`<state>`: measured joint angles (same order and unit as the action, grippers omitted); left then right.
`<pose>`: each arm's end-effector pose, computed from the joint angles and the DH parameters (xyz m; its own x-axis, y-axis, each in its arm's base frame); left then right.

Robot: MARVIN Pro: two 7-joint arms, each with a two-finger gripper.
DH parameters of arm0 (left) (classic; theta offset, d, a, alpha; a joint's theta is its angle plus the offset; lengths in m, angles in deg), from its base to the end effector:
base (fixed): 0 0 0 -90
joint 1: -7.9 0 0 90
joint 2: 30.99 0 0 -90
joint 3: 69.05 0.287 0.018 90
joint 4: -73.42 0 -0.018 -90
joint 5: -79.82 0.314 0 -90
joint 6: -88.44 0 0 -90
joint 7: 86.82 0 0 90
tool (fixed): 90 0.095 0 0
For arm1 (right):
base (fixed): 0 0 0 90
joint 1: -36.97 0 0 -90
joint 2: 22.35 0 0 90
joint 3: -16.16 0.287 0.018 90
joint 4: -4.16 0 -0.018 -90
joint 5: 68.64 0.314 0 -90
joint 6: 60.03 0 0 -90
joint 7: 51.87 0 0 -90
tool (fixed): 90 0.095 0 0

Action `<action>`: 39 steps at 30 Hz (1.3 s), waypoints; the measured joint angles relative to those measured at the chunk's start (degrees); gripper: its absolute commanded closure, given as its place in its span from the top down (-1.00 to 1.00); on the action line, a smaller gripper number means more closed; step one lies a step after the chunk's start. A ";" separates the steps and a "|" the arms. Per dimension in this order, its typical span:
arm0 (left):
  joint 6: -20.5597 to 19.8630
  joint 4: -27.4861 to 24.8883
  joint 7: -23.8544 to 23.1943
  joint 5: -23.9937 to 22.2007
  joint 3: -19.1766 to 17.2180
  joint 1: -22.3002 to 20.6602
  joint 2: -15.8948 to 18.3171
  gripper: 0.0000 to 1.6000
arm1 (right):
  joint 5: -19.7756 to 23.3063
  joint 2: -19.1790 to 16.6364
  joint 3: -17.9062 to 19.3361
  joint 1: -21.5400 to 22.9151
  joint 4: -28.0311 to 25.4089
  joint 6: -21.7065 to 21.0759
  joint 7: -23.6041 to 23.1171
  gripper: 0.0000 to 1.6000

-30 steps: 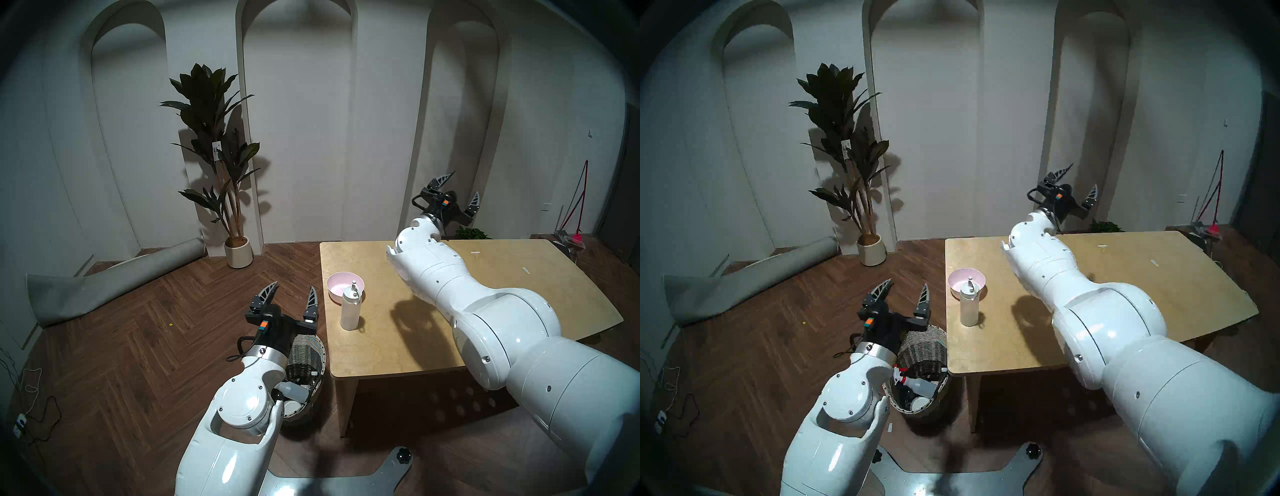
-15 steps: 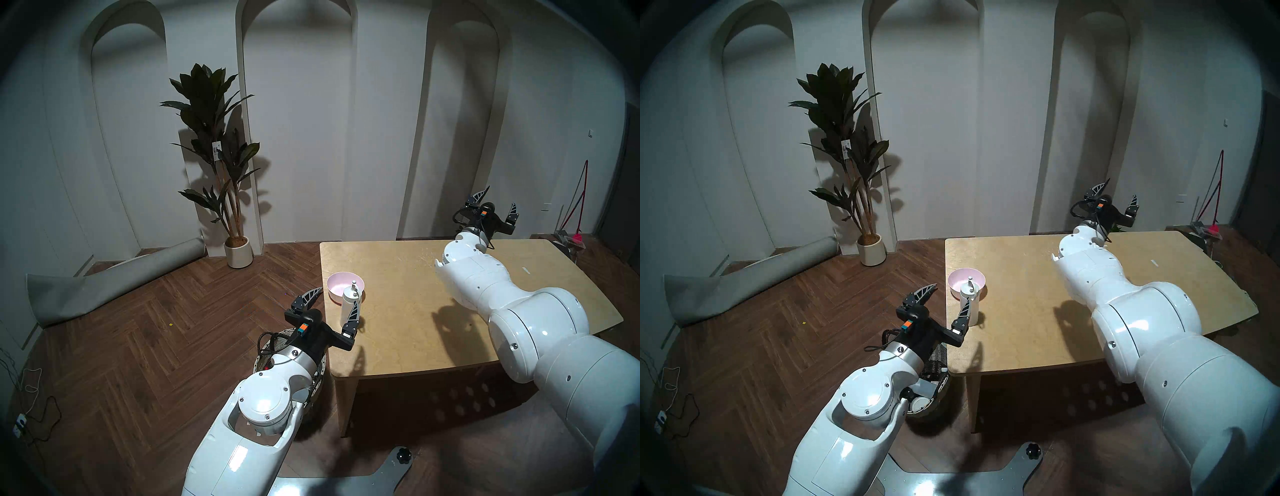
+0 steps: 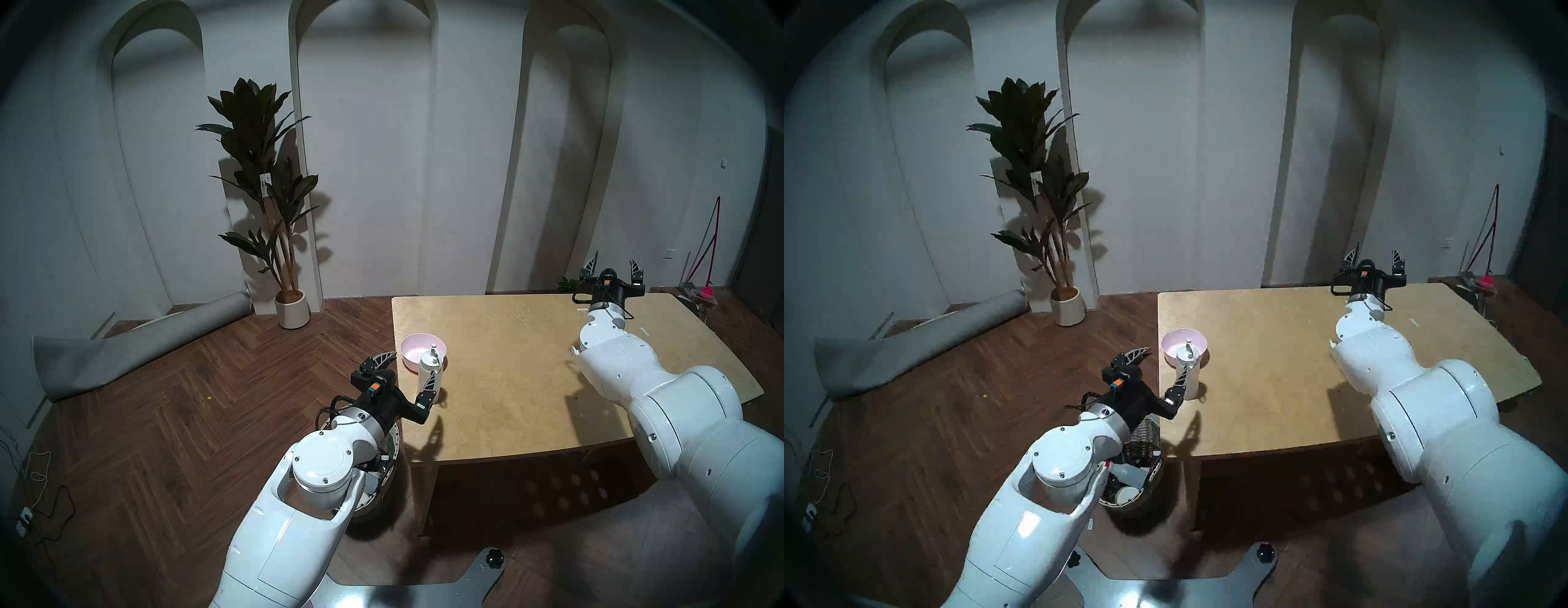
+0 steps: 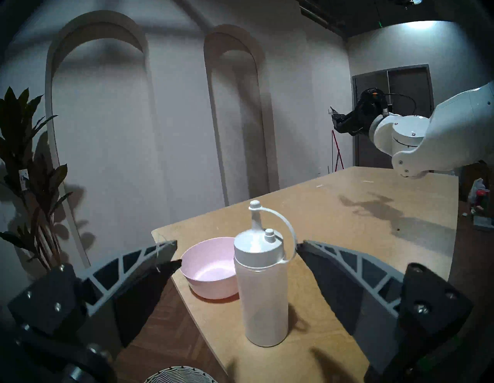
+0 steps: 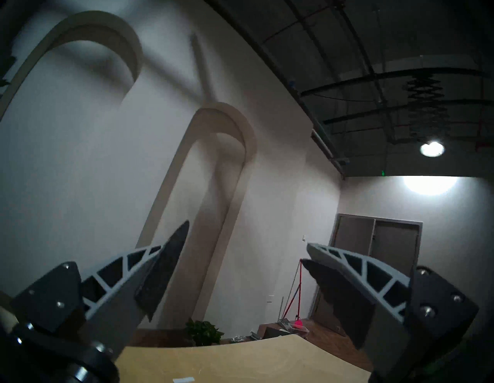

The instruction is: Load the items into the basket from the rear

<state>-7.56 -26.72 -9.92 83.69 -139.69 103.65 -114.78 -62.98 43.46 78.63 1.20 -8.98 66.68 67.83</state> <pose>0.3640 -0.1325 -0.2980 0.0092 -0.1469 0.9891 -0.5396 -0.8335 -0.1188 0.5682 -0.2538 -0.2376 -0.1363 0.5191 0.8438 -0.5525 -0.7468 0.3703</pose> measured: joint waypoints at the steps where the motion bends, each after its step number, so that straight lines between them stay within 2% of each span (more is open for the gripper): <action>1: -0.60 0.69 -0.49 -0.11 0.00 -0.47 0.00 1.00 | -0.05 -0.37 -0.22 -0.38 0.00 0.18 -1.49 1.00; 11: -4.28 5.04 -4.58 -1.52 0.84 -4.01 -0.13 1.00 | 0.77 -2.86 -0.82 -2.40 -0.52 1.64 -12.78 1.00; 20: -6.19 9.37 -7.27 -3.14 0.92 -7.78 -0.73 1.00 | 3.55 -4.37 0.59 -2.93 -1.70 2.46 -22.97 1.00; 21: -6.39 10.74 -7.69 -3.62 0.53 -8.77 -1.00 1.00 | 4.40 -4.67 1.09 -3.07 -2.07 2.49 -25.67 1.00; 32: -5.33 16.96 -9.15 -5.45 -1.07 -13.36 -2.29 1.00 | 9.07 -6.01 3.83 -4.02 -3.59 1.91 -37.66 1.00; 39: -3.88 20.98 -10.53 -6.36 -1.07 -15.75 -3.19 1.00 | 12.56 -6.97 5.86 -4.88 -4.63 -0.94 -45.35 1.00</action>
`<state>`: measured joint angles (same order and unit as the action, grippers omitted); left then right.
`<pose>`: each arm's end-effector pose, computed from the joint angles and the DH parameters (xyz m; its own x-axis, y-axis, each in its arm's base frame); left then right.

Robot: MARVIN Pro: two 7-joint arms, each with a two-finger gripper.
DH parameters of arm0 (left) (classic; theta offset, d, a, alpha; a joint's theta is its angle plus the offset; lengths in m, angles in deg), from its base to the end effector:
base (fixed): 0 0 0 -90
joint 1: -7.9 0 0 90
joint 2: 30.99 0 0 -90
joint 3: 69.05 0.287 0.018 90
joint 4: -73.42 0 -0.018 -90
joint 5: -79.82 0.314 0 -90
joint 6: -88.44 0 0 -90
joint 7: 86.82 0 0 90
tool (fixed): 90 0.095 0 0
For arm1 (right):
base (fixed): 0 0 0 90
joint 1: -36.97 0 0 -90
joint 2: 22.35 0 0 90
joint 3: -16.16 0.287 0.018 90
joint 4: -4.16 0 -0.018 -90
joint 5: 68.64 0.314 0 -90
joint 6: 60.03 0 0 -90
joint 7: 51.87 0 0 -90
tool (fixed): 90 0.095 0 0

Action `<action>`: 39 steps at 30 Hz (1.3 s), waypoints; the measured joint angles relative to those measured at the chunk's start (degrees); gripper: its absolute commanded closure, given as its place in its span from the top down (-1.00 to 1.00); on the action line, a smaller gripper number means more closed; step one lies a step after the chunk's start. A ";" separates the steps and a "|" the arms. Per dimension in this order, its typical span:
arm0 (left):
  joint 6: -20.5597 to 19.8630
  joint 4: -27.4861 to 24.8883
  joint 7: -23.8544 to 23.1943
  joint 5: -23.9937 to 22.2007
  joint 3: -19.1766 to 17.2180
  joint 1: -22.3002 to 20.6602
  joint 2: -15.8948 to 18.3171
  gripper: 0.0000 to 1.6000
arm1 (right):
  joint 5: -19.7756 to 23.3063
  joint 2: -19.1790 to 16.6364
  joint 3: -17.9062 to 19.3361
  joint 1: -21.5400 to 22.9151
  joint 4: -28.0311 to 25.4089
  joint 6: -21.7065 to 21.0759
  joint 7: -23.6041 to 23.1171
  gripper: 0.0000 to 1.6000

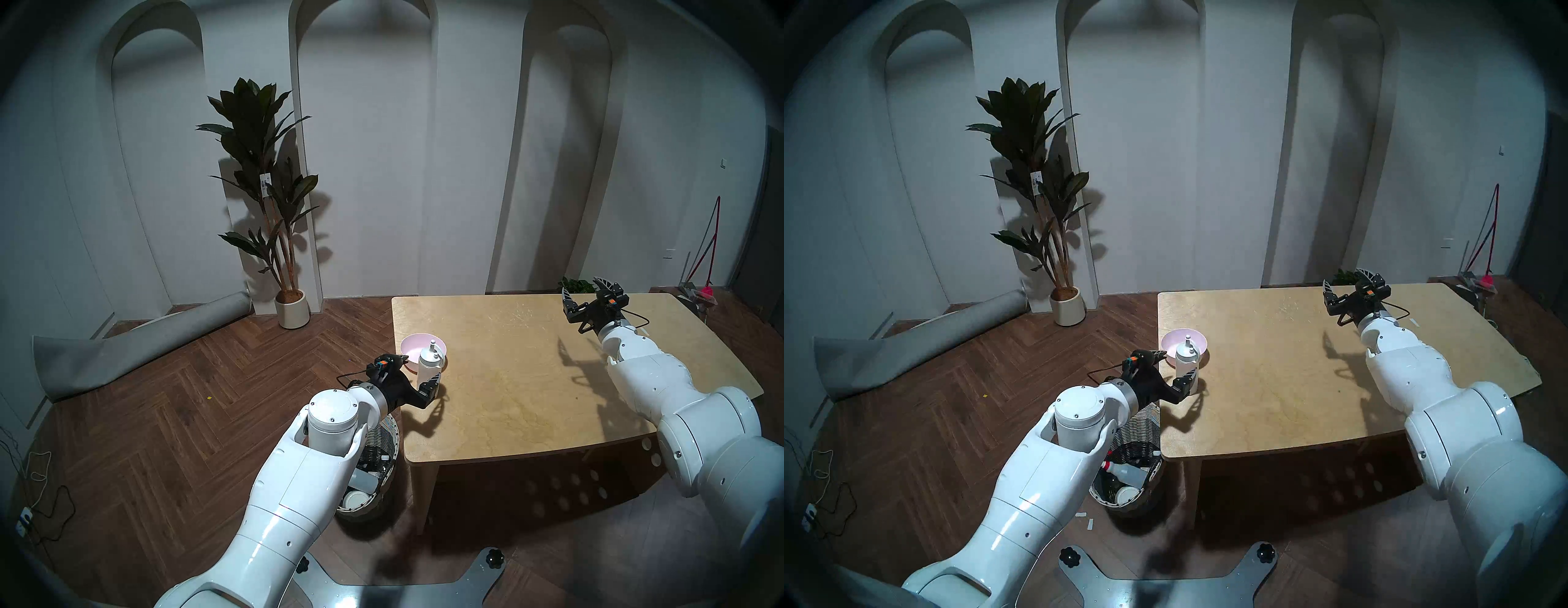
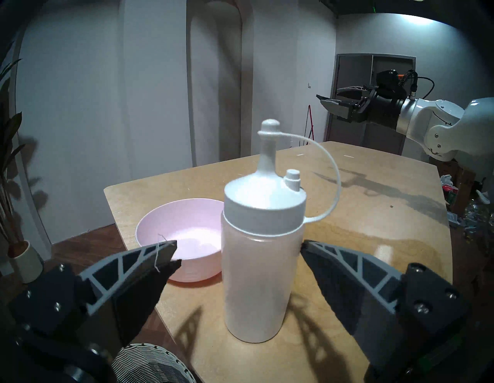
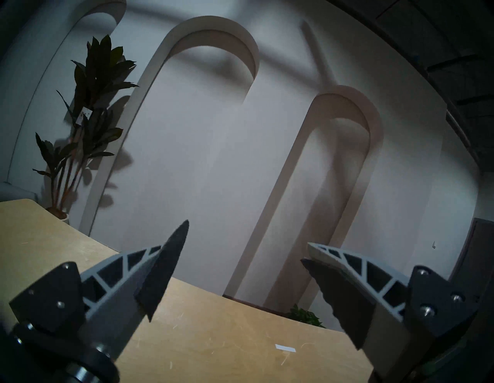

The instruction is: Load the items into the basket from the rear

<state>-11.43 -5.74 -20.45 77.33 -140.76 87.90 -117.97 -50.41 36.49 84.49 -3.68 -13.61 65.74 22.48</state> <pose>0.4361 -0.1428 -0.3302 0.1823 -0.1194 0.9760 -0.6500 -0.7594 0.0285 0.5508 -0.2719 -0.2618 -0.1288 0.3834 0.9146 -0.0126 -0.9228 0.3851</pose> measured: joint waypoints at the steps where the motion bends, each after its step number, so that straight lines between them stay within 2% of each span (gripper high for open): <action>1: 0.17 0.35 -0.16 -0.08 0.05 -0.19 -0.07 1.00 | 0.32 -0.10 0.19 -0.09 -0.11 -0.32 -0.72 1.00; 9: 2.88 4.18 -2.25 -1.24 1.00 -2.28 -0.99 1.00 | 4.08 -1.47 2.54 -1.35 -2.18 -5.47 -9.45 1.00; 16: 4.81 5.30 -3.36 -2.02 1.29 -3.12 -1.40 0.93 | 5.75 -2.35 3.73 -2.51 -4.74 -8.53 -13.07 1.00; 17: 5.04 5.35 -3.47 -2.10 1.31 -3.21 -1.45 0.83 | 5.94 -2.45 3.88 -2.69 -5.14 -8.89 -13.38 1.00; 18: 5.30 5.43 -3.60 -2.21 1.32 -3.32 -1.50 0.62 | 6.18 -2.59 4.06 -2.93 -5.70 -9.32 -13.77 1.00; 19: 5.64 5.57 -3.75 -2.36 1.32 -3.46 -1.56 0.62 | 6.51 -2.78 4.31 -3.33 -6.60 -9.93 -14.24 1.00; 20: 5.78 5.64 -3.82 -2.43 1.32 -3.52 -1.59 0.02 | 6.65 -2.87 4.42 -3.52 -7.01 -10.22 -14.41 1.00; 21: 5.98 5.76 -3.91 -2.55 1.31 -3.61 -1.64 -0.14 | 6.87 -3.00 4.59 -3.82 -7.67 -10.66 -14.68 1.00; 22: 6.26 5.99 -4.01 -2.68 1.27 -3.72 -1.71 -0.14 | 7.17 -3.20 4.84 -4.29 -8.71 -11.29 -14.97 1.00; 23: 6.40 6.12 -4.07 -2.78 1.23 -3.76 -1.75 -1.00 | 7.31 -3.30 4.97 -4.53 -9.23 -11.61 -15.09 1.00; 33: 7.73 7.15 -4.94 -4.33 -0.03 -3.61 -2.04 -1.00 | 9.05 -4.80 6.65 -8.23 -16.74 -16.26 -15.41 1.00; 39: 7.97 3.67 -5.78 -5.30 -1.48 -1.59 -0.80 -1.00 | 10.31 -5.55 7.84 -10.47 -21.03 -19.71 -14.39 1.00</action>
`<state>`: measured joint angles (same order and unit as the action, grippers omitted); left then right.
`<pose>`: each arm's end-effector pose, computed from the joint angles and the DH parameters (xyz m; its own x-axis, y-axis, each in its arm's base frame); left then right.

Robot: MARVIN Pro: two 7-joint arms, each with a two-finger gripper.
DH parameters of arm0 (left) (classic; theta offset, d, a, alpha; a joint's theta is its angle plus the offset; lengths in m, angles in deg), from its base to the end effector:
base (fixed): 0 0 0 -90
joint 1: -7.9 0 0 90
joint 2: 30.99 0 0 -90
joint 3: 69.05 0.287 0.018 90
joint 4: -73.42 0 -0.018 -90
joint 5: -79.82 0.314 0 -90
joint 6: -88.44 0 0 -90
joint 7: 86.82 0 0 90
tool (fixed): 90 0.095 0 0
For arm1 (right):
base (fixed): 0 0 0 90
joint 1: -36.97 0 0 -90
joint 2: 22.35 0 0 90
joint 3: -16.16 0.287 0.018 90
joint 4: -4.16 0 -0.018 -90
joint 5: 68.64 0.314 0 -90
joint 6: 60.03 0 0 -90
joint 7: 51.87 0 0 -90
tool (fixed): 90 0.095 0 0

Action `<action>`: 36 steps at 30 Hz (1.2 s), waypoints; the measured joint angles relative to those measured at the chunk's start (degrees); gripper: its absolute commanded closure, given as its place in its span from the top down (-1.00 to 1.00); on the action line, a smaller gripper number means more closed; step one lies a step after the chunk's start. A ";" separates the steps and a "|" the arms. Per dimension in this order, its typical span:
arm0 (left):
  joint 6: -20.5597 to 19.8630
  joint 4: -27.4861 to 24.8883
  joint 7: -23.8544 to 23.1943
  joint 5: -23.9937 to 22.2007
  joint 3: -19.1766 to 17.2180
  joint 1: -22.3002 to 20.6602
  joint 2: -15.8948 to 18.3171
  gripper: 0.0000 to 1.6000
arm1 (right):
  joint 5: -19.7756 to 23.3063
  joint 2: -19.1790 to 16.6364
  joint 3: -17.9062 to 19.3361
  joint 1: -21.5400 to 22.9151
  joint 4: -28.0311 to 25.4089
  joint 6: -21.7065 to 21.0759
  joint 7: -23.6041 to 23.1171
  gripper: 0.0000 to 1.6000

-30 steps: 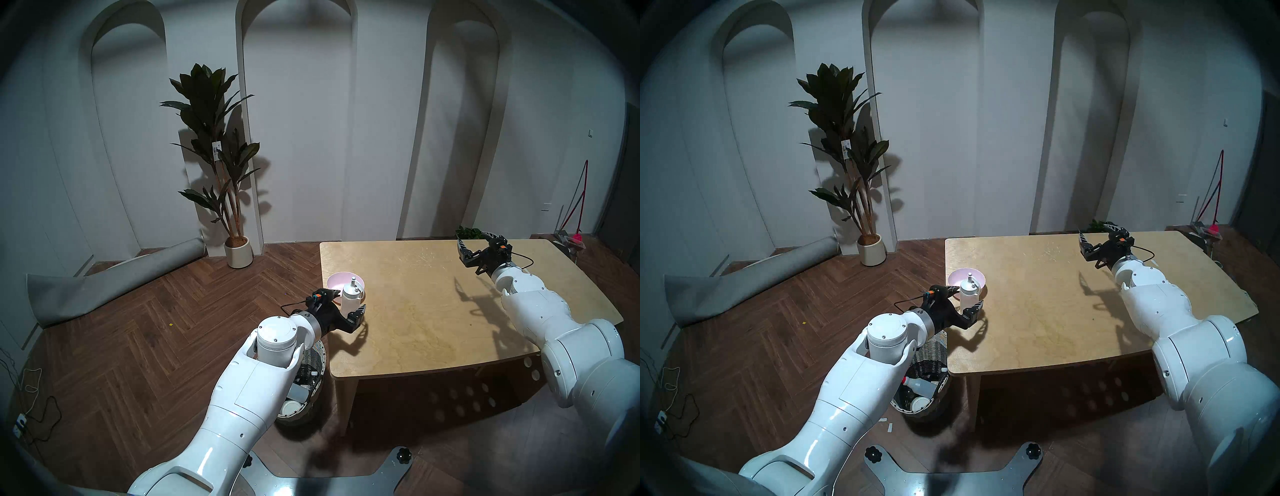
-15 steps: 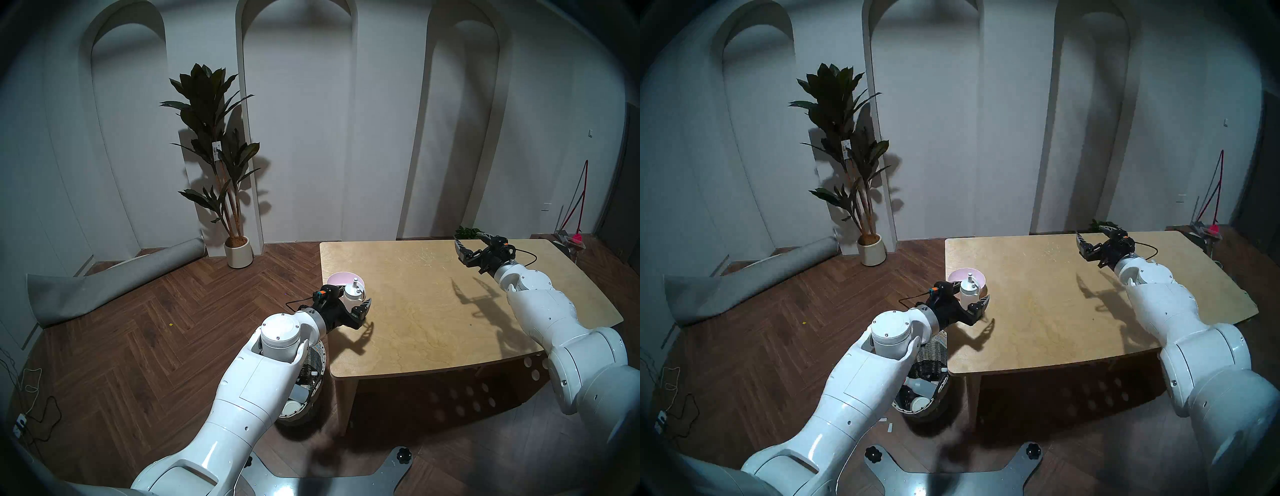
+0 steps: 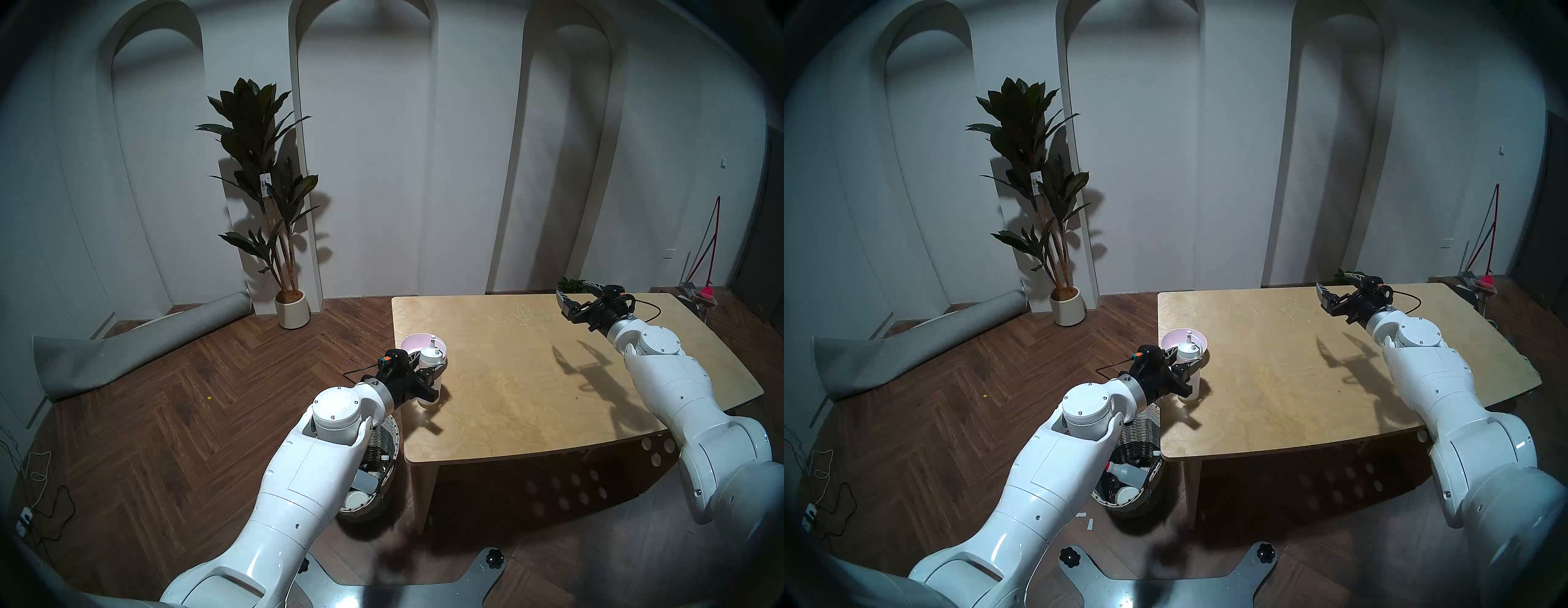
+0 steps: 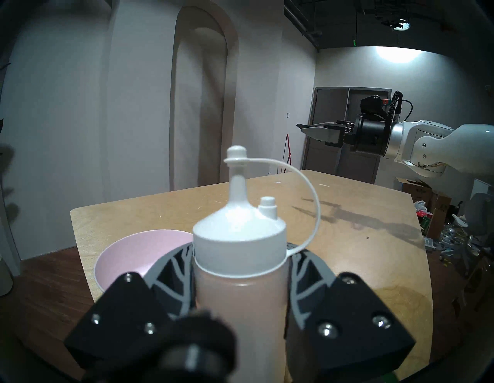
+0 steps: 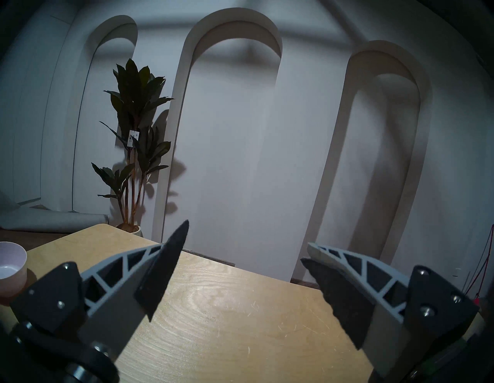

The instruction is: Load the items into the basket from the rear

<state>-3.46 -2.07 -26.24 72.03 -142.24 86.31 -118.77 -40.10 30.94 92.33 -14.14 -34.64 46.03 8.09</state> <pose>0.4420 -0.1442 -0.3240 0.1100 0.0118 0.9939 -0.7034 -0.7056 0.0862 0.5361 -0.2670 -0.2378 -0.0469 0.1805 0.9824 0.1958 -0.9628 0.1863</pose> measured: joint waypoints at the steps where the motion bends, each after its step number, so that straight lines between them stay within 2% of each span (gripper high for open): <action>1: 0.11 -0.83 -0.25 -0.33 -0.45 0.43 0.37 -1.00 | 0.35 -0.05 0.26 -0.31 -0.56 -0.72 0.07 1.00; 13: 2.28 -9.34 -0.59 -2.82 -7.53 5.34 4.26 -1.00 | 3.30 0.20 1.78 -2.77 -5.79 -6.61 0.46 1.00; 20: 4.16 -11.16 3.87 -2.46 -12.28 7.68 5.56 -1.00 | 6.83 1.39 3.09 -4.91 -11.06 -11.94 -0.10 1.00; 23: 6.19 -9.31 6.00 -1.38 -13.07 7.65 5.52 -1.00 | 8.40 1.75 3.81 -5.81 -13.00 -14.16 -0.23 1.00; 29: 11.44 -1.06 10.31 0.80 -13.56 5.67 4.09 -1.00 | 11.17 2.17 5.50 -8.28 -17.75 -18.77 0.76 1.00; 36: 15.24 6.45 13.56 2.50 -13.57 2.64 2.64 -1.00 | 12.75 2.17 6.89 -10.75 -21.77 -21.49 2.58 1.00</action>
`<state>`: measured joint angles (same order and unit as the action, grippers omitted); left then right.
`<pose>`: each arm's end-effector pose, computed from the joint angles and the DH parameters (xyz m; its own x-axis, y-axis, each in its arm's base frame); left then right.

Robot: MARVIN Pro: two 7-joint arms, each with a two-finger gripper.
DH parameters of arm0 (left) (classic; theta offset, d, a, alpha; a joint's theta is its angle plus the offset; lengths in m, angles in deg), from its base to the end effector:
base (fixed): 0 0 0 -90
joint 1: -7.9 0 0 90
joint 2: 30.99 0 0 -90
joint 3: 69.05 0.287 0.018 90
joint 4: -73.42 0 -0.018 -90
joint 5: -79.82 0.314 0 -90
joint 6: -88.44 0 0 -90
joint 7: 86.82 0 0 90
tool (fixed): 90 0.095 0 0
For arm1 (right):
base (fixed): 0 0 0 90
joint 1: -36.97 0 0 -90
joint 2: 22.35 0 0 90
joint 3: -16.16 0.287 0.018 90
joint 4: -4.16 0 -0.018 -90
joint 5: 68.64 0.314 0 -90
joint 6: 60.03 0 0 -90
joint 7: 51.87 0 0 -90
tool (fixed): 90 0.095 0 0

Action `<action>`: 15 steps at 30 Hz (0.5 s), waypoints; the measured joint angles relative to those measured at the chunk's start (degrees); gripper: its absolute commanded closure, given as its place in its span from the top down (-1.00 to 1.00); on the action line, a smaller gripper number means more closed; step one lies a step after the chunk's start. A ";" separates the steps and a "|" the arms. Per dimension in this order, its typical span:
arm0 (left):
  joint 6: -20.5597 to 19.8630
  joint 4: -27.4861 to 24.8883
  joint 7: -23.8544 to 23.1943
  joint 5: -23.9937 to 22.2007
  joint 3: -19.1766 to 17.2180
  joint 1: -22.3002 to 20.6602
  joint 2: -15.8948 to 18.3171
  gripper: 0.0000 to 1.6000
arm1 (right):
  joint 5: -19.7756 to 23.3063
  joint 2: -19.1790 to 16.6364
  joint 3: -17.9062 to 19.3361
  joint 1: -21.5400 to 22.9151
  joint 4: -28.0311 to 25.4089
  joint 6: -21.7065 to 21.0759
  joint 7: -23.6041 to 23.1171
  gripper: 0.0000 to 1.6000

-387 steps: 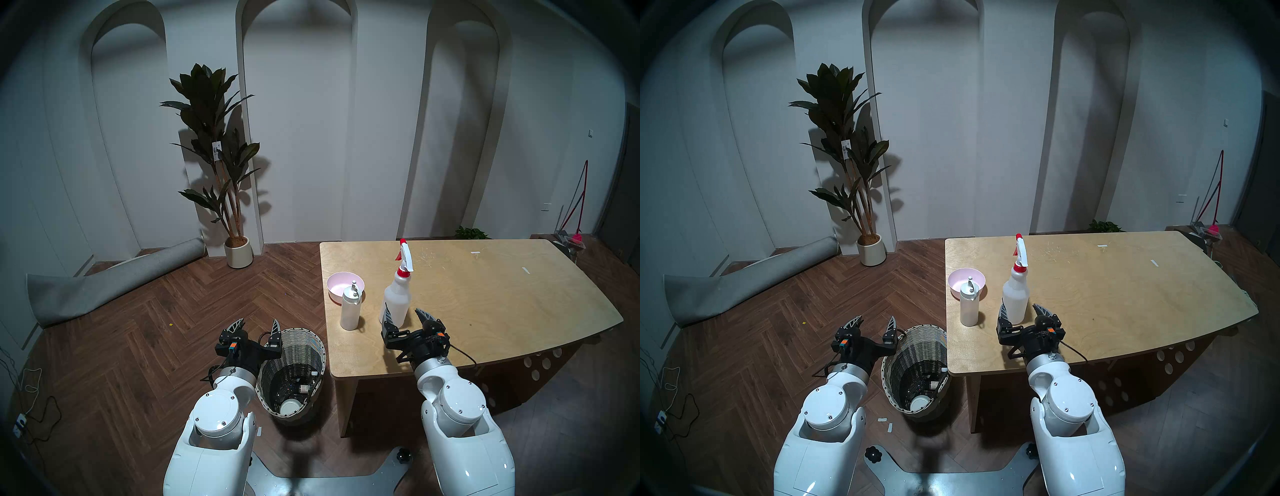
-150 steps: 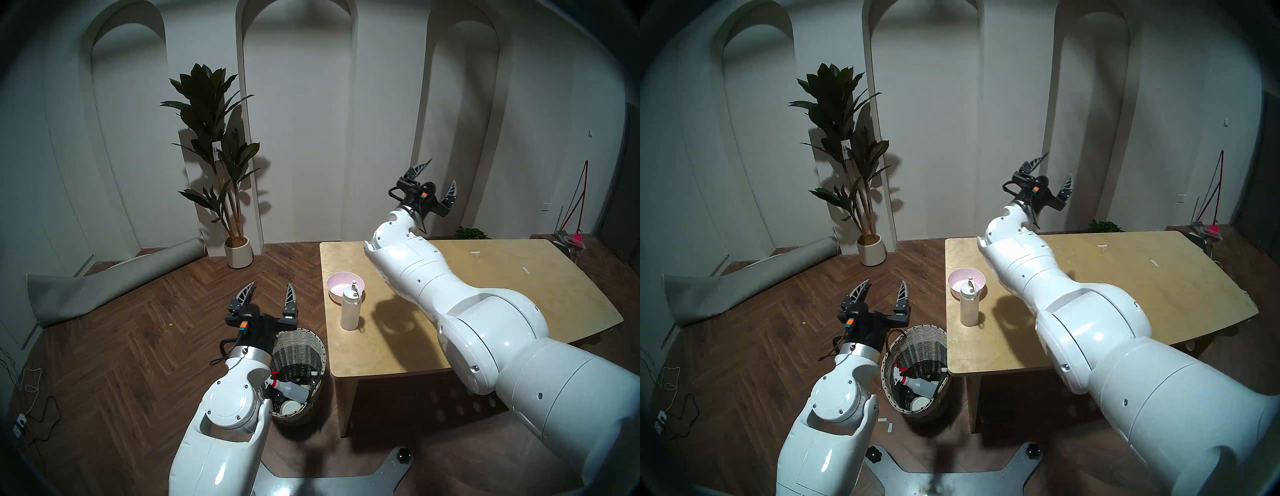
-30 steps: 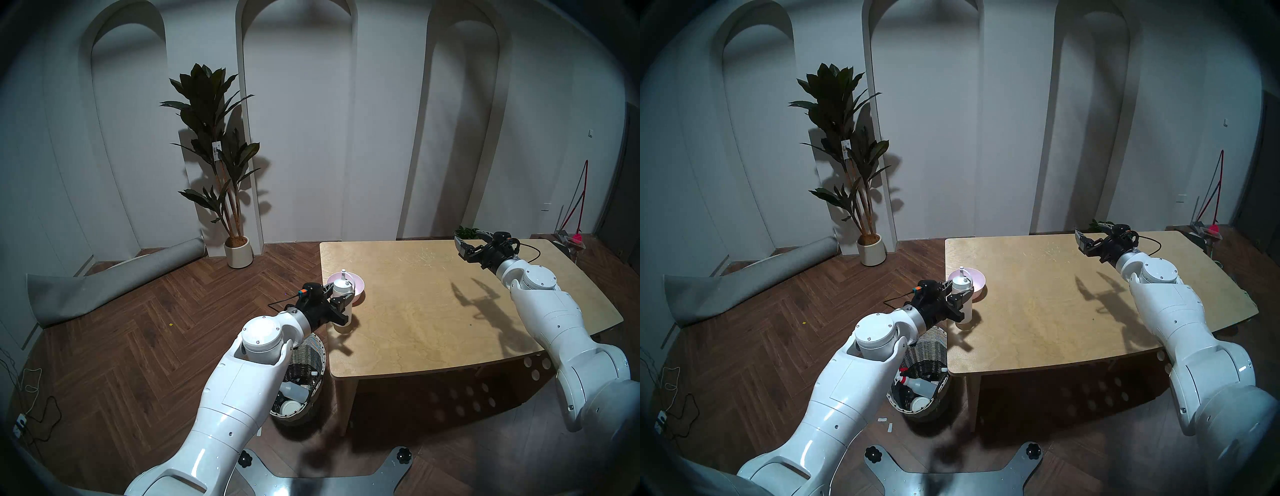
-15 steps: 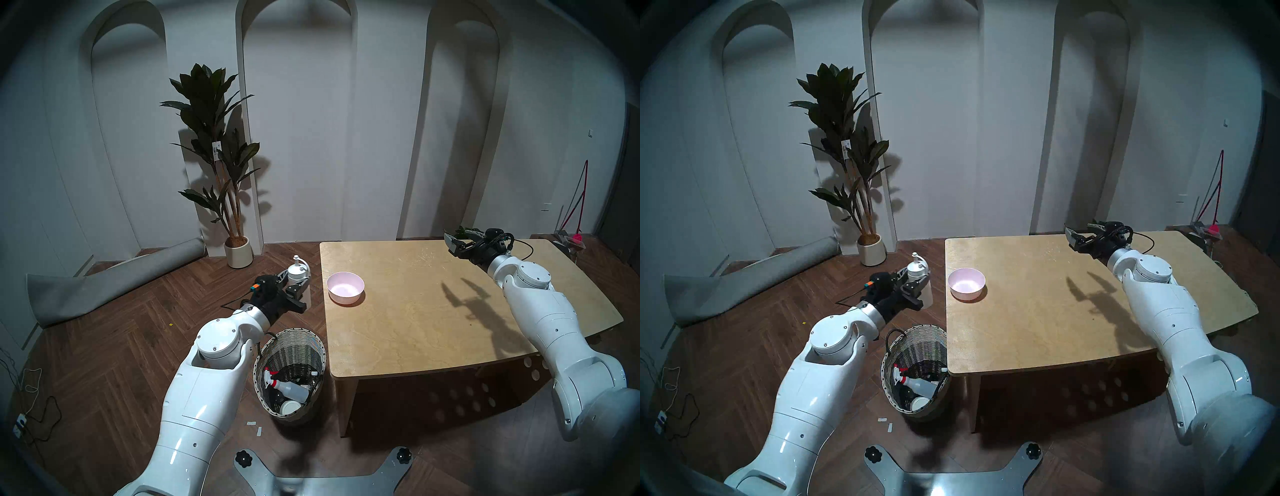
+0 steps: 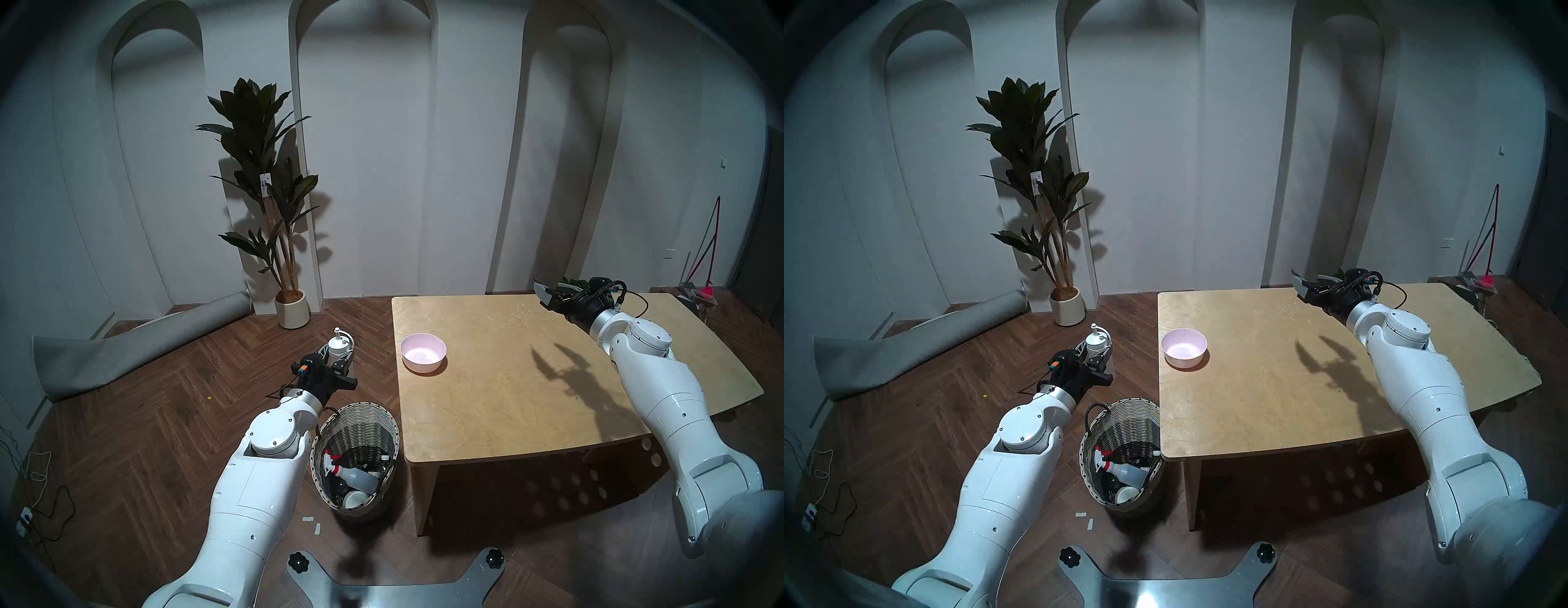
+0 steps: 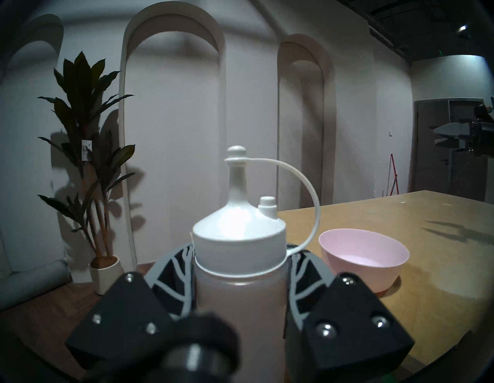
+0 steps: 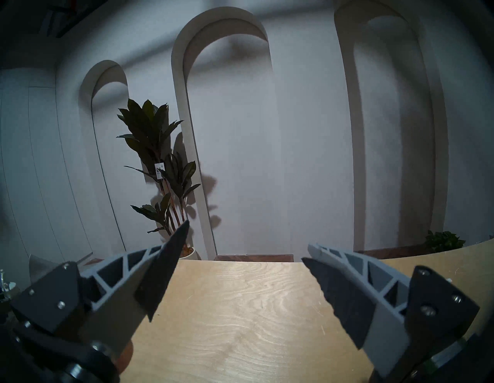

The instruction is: Load the items into the basket from the rear

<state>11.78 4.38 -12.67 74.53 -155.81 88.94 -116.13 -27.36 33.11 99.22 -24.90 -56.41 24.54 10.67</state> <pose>0.4561 -0.0100 -0.3619 -0.0200 -0.0018 0.9998 -0.2954 -0.9553 -0.0076 0.5249 -0.2034 -0.2190 0.0692 -0.1492 0.9864 0.2826 -0.9453 -0.1628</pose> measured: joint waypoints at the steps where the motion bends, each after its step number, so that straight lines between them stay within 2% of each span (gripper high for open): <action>1: 0.48 1.05 0.34 0.20 -0.02 -0.49 -0.16 -1.00 | 0.17 -0.01 0.16 -0.42 -0.61 -0.29 0.27 1.00; 15: 6.51 15.84 3.57 2.67 -0.71 -7.00 -0.91 -1.00 | 1.55 0.27 1.32 -6.06 -10.70 -3.20 4.27 1.00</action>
<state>18.29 20.22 -9.10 77.20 -156.53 81.95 -117.03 -25.81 33.38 100.54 -30.95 -67.11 21.34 14.95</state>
